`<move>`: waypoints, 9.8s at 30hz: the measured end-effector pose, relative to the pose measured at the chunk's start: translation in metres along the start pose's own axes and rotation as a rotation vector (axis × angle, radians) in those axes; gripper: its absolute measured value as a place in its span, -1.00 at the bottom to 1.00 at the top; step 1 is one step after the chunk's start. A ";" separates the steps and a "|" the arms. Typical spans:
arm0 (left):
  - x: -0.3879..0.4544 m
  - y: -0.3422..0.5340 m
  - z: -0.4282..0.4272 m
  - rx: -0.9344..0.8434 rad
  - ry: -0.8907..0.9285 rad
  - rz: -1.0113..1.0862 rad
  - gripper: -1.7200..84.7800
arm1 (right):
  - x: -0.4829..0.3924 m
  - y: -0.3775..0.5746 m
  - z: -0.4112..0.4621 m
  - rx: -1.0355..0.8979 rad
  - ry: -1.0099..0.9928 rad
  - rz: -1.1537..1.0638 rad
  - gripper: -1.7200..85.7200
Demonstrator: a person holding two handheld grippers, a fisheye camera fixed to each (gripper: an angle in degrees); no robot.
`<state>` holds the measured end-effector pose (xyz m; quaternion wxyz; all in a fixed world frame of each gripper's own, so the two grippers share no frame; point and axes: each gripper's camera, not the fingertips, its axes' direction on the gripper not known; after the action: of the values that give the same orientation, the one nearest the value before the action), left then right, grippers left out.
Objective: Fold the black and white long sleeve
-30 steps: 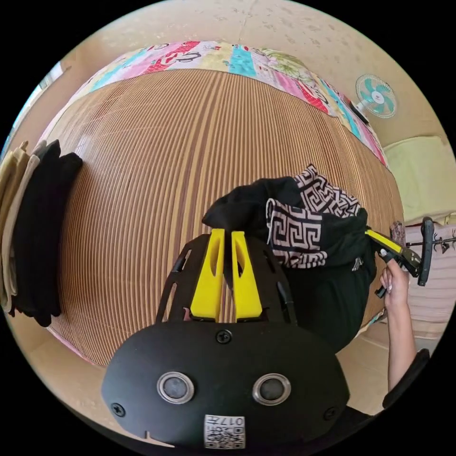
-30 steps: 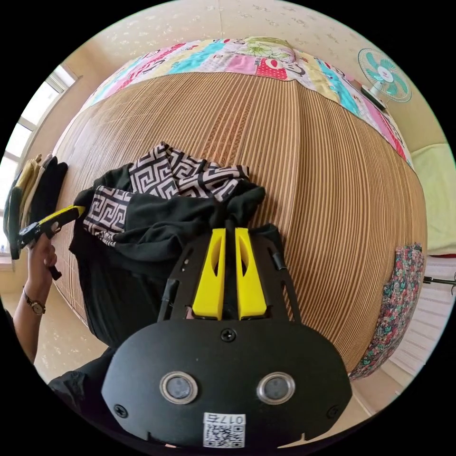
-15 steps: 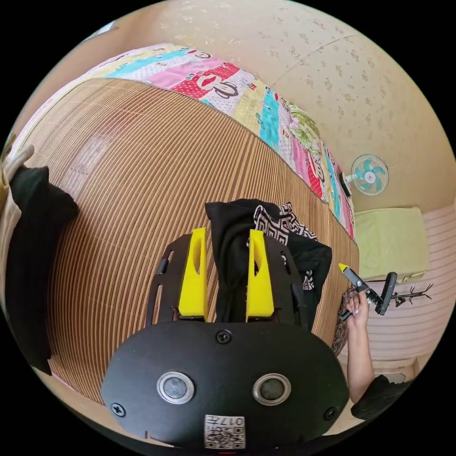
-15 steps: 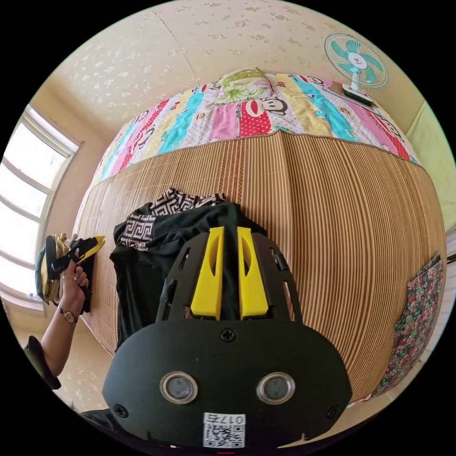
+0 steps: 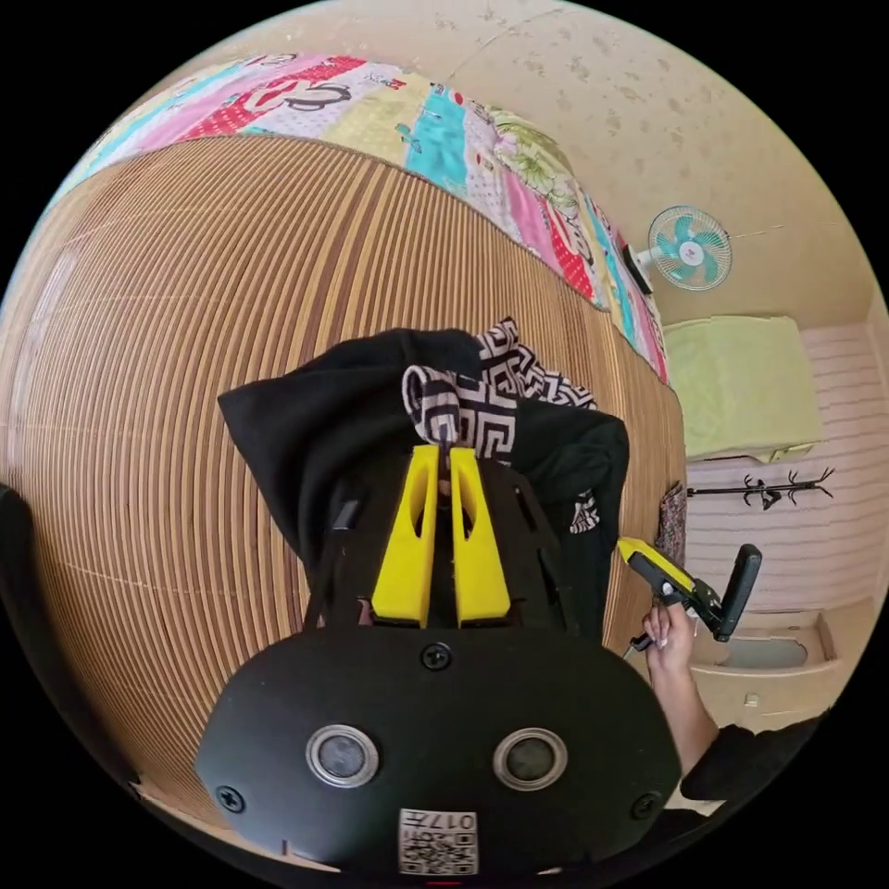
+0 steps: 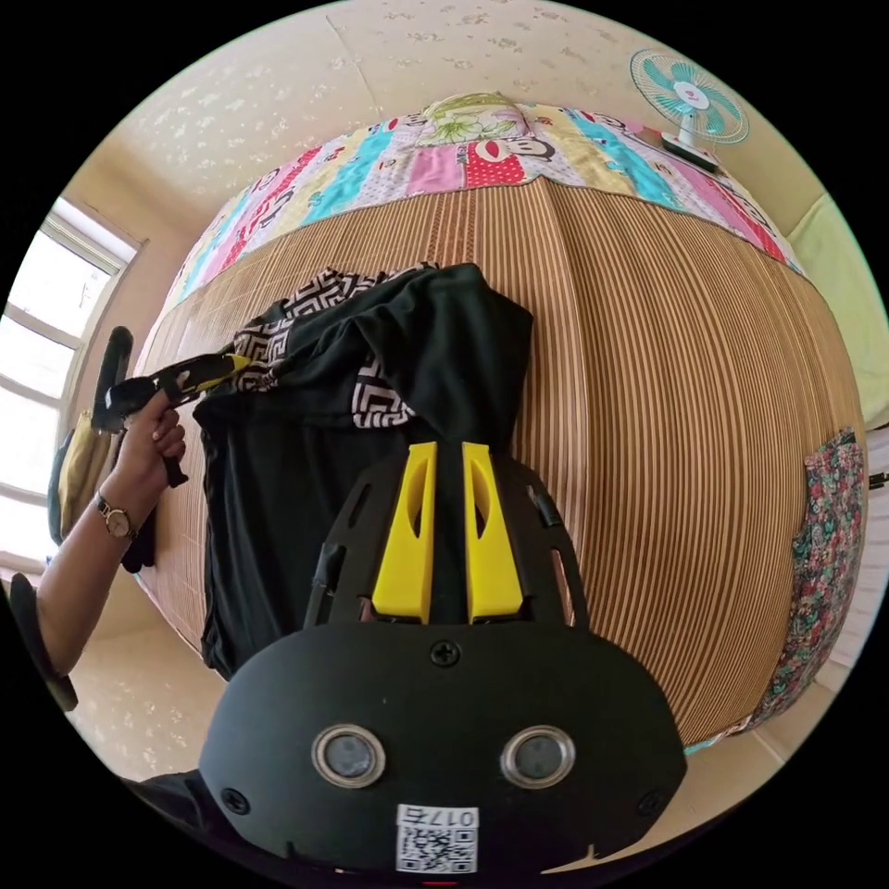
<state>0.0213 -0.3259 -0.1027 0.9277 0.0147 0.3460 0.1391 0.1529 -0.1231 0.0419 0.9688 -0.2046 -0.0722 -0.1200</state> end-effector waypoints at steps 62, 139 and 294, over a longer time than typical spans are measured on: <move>-0.212 0.065 -0.168 0.259 0.600 -0.210 -0.63 | 0.110 -0.027 -0.047 0.233 -0.560 0.250 -0.90; 0.016 0.253 0.004 -0.041 -0.391 -0.024 -0.46 | 0.288 0.164 0.009 -0.045 -0.575 0.554 -0.63; -0.119 0.266 -0.005 0.181 -0.587 0.199 -0.44 | 0.227 0.050 0.223 0.366 -1.291 0.795 -0.95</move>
<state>-0.1336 -0.1023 0.0025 0.9646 0.1707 0.0716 0.1878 0.3637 -0.0328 0.2684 0.7236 -0.0813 -0.5617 0.3928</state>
